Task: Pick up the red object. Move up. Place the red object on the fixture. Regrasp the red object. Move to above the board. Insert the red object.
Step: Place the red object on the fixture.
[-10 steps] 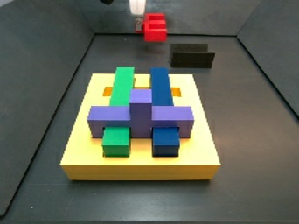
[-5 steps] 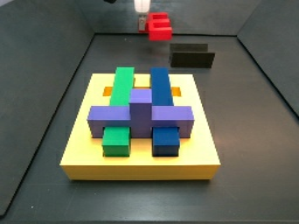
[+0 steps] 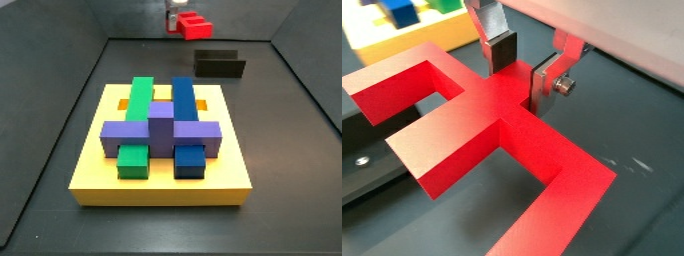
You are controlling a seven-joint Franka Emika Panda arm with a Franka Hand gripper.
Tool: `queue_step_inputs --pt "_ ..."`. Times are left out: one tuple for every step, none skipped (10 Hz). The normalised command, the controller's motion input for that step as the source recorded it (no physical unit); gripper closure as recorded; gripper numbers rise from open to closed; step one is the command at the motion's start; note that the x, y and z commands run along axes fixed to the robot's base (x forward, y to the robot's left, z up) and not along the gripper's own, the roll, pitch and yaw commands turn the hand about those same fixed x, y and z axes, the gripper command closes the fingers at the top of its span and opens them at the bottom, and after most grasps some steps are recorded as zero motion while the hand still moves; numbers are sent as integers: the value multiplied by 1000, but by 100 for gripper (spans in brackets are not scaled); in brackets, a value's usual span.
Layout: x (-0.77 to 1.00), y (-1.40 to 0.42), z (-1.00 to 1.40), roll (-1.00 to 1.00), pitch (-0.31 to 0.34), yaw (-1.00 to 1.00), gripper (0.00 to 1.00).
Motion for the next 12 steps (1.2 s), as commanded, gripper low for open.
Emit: queue_step_inputs --pt "40 -77 357 346 103 726 100" --pt "11 -89 363 306 80 743 100" --pt "20 -280 0 66 11 89 100" --pt "0 0 0 -17 0 0 100" --pt "331 -20 46 -166 326 29 100" --pt "434 -283 6 -26 617 329 100" --pt "329 -169 3 -169 577 551 100" --pt "274 -174 0 -206 597 569 100" --pt "311 -160 43 -129 571 557 100" --pt "306 -166 54 -163 569 566 100" --pt "320 -166 80 -140 551 563 100" --pt "406 -143 243 -17 503 534 100"
